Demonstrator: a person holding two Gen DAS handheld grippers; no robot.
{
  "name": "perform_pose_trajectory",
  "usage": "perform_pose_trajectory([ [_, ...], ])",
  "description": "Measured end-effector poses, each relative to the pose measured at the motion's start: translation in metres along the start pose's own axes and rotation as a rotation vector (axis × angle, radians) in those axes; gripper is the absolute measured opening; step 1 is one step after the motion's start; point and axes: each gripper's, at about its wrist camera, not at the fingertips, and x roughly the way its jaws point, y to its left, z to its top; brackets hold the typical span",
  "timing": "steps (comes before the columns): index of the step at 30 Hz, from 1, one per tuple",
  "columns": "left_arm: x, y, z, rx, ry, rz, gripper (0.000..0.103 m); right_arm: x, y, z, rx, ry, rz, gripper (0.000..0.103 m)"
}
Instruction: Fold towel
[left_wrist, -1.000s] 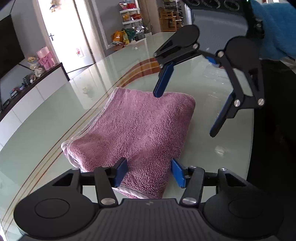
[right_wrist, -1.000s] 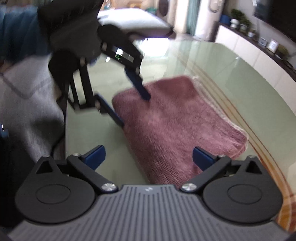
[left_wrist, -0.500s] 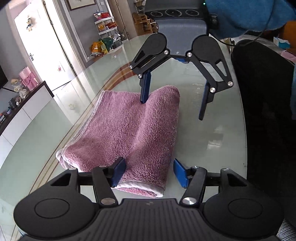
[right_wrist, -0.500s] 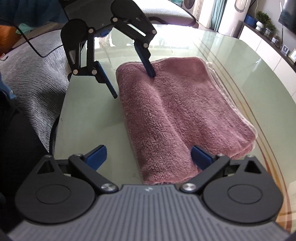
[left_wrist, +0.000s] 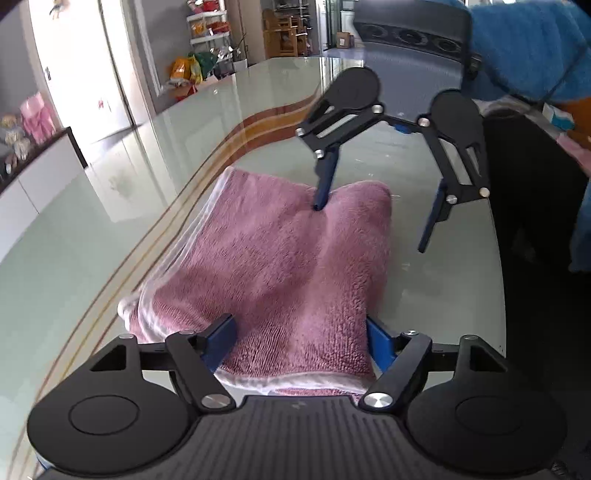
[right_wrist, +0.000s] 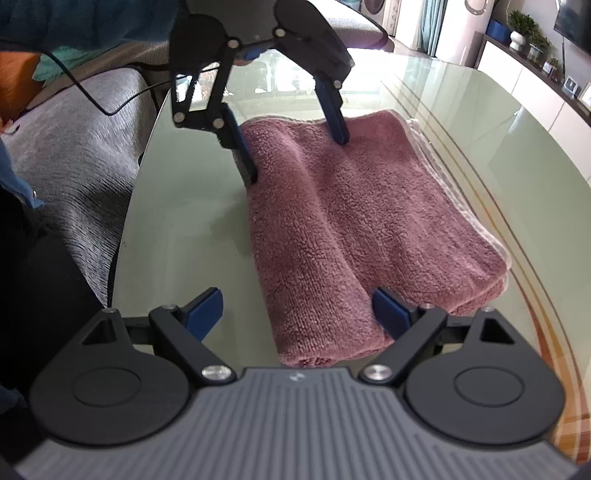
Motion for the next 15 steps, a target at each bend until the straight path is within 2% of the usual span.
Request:
perform_pose_trajectory([
  [3,-0.002,0.012,-0.004,-0.066,-0.006,-0.025,0.081,0.000,0.000,0.002,0.007,-0.003,0.003,0.092],
  [9,-0.004,0.009,-0.011,-0.090,0.012,0.001,0.086,0.003,0.009,0.003,-0.015,-0.001,0.000,0.096],
  [15,-0.019,-0.005,-0.004,-0.026,-0.008,0.010,0.083,0.007,0.024,0.006,-0.106,0.040,-0.050,0.097],
])
